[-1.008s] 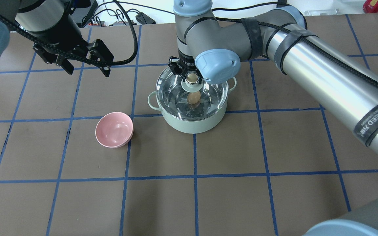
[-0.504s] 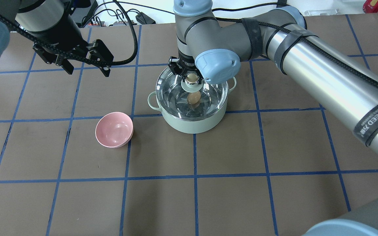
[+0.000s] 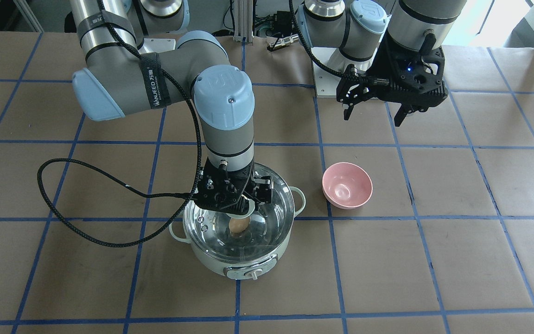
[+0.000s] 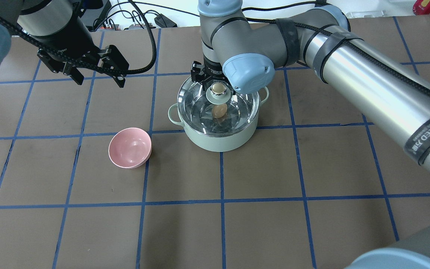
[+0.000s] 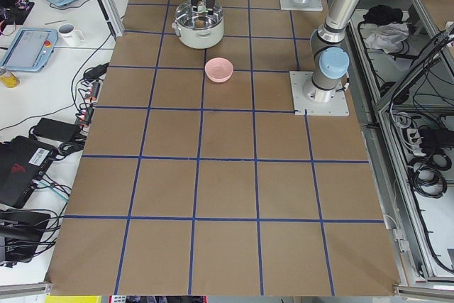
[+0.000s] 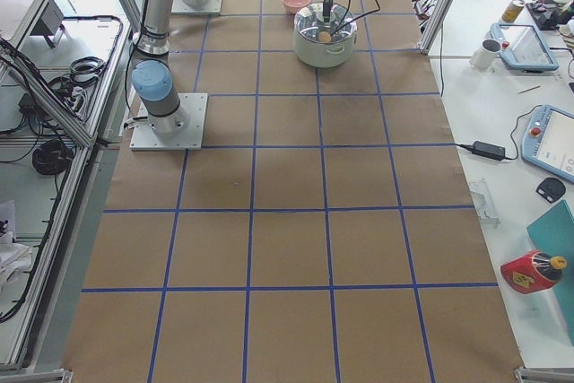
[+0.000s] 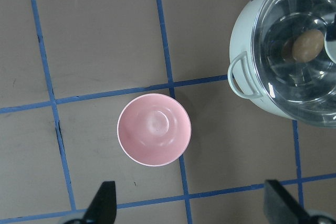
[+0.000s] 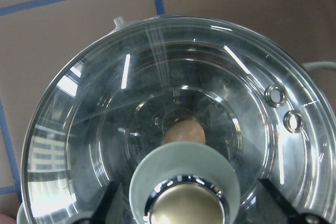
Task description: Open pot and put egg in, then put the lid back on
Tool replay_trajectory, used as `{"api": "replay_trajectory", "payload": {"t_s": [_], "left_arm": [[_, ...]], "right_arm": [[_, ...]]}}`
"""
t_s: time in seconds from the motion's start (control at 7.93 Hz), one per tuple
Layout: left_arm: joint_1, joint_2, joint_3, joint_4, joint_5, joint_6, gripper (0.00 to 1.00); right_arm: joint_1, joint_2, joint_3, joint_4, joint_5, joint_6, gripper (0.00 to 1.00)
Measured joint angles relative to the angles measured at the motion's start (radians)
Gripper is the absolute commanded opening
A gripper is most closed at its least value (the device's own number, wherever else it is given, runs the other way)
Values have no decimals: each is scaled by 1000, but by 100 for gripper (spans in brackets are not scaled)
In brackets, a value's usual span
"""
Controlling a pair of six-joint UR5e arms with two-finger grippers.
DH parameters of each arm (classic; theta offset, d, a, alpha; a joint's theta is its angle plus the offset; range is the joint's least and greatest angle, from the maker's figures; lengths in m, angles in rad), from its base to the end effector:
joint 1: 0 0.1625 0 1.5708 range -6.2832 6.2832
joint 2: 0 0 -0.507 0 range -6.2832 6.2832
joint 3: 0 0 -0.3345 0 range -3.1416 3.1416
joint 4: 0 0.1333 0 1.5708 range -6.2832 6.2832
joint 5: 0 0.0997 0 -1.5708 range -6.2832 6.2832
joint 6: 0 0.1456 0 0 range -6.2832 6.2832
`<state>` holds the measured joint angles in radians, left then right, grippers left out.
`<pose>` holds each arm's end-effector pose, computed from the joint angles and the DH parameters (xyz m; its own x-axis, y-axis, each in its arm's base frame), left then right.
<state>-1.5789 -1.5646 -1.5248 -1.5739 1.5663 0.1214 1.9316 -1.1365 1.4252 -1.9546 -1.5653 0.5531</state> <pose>-0.1375 -0.4365 0.5464 -0.9916 0.1292 -0.0015 0.1291 0.9904 -0.0492 0.3539 -0.5581 0.3917 -0.9806 0.1885 -0.0545 0.1924 0.9782 -0.0779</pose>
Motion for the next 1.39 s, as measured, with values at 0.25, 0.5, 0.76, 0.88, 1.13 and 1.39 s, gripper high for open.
{"api": "replay_trajectory", "payload": {"t_s": [0.25, 0.5, 0.76, 0.88, 1.13, 1.39], "left_arm": [[0, 0, 0, 0, 1, 0, 100], [1, 0, 0, 0, 0, 1, 100], [1, 0, 0, 0, 0, 1, 100], [1, 0, 0, 0, 1, 1, 100], [1, 0, 0, -1, 1, 1, 100], [1, 0, 0, -1, 1, 1, 100]], "right_arm": [[-2, -49, 0, 53, -4, 0, 99], [-21, -129, -1, 153, -26, -19, 100], [-83, -207, 1, 248, -59, -97, 100], [-138, -249, 4, 299, -64, -163, 100], [-249, -322, 10, 357, -59, -314, 100], [-299, -358, 13, 403, -54, -393, 100]]}}
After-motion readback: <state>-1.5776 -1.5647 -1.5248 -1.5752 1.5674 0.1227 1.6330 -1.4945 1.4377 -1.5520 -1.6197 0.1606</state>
